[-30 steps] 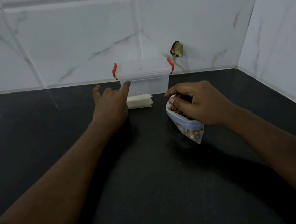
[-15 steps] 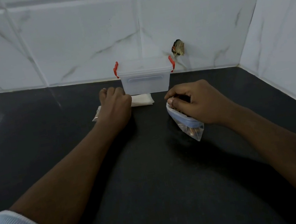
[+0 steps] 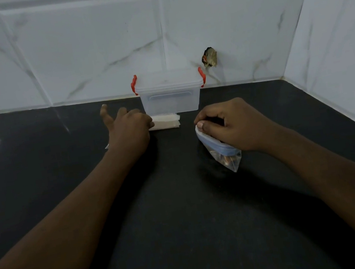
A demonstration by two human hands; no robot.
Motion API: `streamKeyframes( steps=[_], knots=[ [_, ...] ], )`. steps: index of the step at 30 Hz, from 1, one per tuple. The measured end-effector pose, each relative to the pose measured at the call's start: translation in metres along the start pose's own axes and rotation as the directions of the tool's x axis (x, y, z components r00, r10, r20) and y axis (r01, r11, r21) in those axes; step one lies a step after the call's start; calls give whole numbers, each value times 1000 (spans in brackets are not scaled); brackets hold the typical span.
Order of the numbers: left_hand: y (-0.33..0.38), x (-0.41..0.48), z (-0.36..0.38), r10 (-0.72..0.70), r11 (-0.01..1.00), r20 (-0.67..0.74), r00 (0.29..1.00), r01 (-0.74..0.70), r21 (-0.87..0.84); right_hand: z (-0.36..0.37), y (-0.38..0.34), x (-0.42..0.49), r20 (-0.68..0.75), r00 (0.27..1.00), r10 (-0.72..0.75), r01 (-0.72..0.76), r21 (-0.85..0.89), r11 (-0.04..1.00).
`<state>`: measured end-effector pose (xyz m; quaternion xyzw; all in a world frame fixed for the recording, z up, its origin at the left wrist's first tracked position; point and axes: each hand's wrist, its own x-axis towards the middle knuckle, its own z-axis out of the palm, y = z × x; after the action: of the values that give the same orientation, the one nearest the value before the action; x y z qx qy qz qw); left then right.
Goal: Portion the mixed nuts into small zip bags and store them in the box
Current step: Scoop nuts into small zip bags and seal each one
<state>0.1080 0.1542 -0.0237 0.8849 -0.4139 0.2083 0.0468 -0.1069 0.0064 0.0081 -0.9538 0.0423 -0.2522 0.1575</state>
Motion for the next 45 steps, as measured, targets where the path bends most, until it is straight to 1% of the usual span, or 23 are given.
streamKeyframes(
  steps=[2, 5, 6, 7, 8, 9, 10, 12, 14, 16, 18, 22, 23, 24, 26, 31, 37, 42, 45],
  knots=[
    [-1, -1, 0, 11, 999, -70, 998, -14, -41, 0, 1, 0, 7, 1000, -2, 2, -1, 1000],
    [-3, -1, -4, 11, 991, -276, 961, -46, -122, 1, 1, 0, -17, 1000, -6, 6, 13, 1000],
    [-3, -2, -10, -5, 978, -344, 939, -67, -197, 1, 0, 1, -45, 999, -7, 9, 28, 1000],
    [0, -3, -19, -44, 944, -389, 920, -89, -317, 1, -1, 1, -83, 997, -12, 15, 38, 999],
    [5, -6, -31, -110, 874, -386, 916, -96, -477, 2, -2, 1, -127, 992, -18, 24, 42, 999],
    [11, -9, -43, -176, 777, -328, 928, -74, -625, 2, -3, 2, -168, 986, -23, 31, 46, 998],
    [19, -11, -54, -218, 684, -248, 944, -34, -728, 3, -4, 2, -201, 979, -20, 32, 59, 998],
    [35, -11, -69, -214, 525, -96, 972, 31, -851, 3, -8, 3, -239, 971, 0, 26, 104, 994],
    [46, -7, -76, -156, 338, 69, 985, 119, -934, 4, -9, 4, -249, 968, 26, 11, 148, 989],
    [52, -5, -78, -100, 151, 200, 975, 213, -965, 4, -9, 4, -245, 967, 70, -23, 190, 981],
    [55, -6, -75, -59, -15, 264, 963, 263, -965, 2, -8, 4, -243, 961, 133, -67, 265, 962],
    [55, -12, -68, 31, -350, 315, 949, 305, -886, 3, -7, 4, -236, 946, 223, -95, 454, 886],
    [55, -14, -68, 41, -410, 317, 948, 305, -859, 4, -7, 4, -231, 945, 233, -99, 477, 873],
    [56, -15, -67, 38, -448, 308, 951, 291, -845, 5, -7, 4, -227, 944, 238, -100, 491, 865],
    [59, -20, -68, 12, -463, 268, 963, 243, -852, 8, -7, 4, -218, 946, 239, -99, 508, 856],
    [68, -28, -63, -59, -411, 200, 978, 158, -898, 9, -7, 5, -184, 956, 227, -103, 514, 852],
    [68, -29, -58, -77, -425, 215, 974, 163, -891, 10, -8, 3, -160, 958, 237, -114, 545, 831],
    [67, -27, -57, -82, -403, 217, 973, 167, -900, 9, -8, 4, -156, 958, 242, -98, 613, 784],
    [66, -27, -57, -79, -395, 212, 974, 164, -904, 10, -9, 3, -166, 959, 231, -89, 597, 798]
  ],
)
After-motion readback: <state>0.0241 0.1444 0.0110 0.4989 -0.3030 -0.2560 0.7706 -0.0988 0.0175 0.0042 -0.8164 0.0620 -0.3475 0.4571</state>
